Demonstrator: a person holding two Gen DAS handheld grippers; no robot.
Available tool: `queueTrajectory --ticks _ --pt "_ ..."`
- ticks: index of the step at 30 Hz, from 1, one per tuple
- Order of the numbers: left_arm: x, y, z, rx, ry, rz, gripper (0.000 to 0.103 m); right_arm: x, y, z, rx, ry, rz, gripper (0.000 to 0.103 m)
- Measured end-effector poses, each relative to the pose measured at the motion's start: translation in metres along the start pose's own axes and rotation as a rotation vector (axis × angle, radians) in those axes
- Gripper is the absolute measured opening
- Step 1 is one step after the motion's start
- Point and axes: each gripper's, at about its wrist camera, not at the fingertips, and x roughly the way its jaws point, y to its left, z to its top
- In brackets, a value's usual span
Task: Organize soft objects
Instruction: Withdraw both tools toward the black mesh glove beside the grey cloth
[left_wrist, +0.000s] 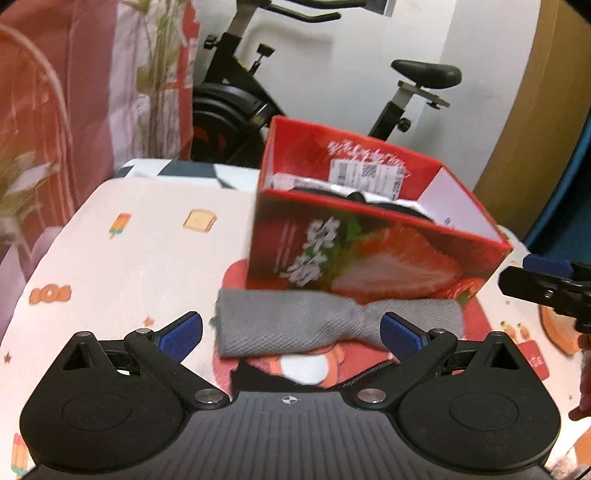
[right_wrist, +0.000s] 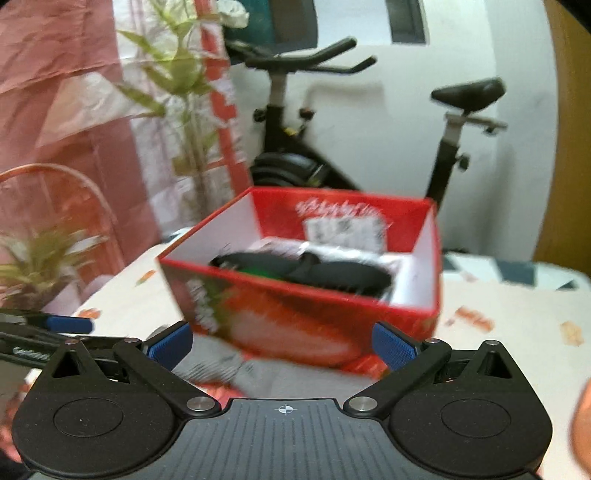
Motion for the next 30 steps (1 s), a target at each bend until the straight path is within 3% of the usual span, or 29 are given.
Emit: queueTrajectory --ticks 6,9,12,16,26,28,30 --pt "0.009 0.005 -0.017 0.007 0.031 0.029 0.103 0.012 -0.007 -0.024 0.098 0.048 0.123 0.103" --pt "0.013 0.008 -0.026 0.013 0.049 0.046 0.103 0.023 -0.005 -0.038 0.106 0.104 0.090 0.103" --pt "0.018 0.009 -0.034 0.025 0.069 0.058 0.103 0.038 0.007 -0.053 0.020 0.171 0.002 0.103" --pt "0.023 0.011 -0.042 0.030 0.086 0.075 0.103 0.050 0.025 -0.071 -0.082 0.245 -0.040 0.103" --pt "0.028 0.017 -0.046 -0.001 0.099 0.073 0.103 0.059 0.039 -0.082 -0.135 0.279 0.030 0.102" --pt "0.029 0.019 -0.046 -0.014 0.102 0.063 0.103 0.060 0.040 -0.082 -0.146 0.288 0.058 0.097" --pt "0.031 0.018 -0.048 -0.016 0.105 0.057 0.103 0.062 0.042 -0.083 -0.156 0.304 0.084 0.082"
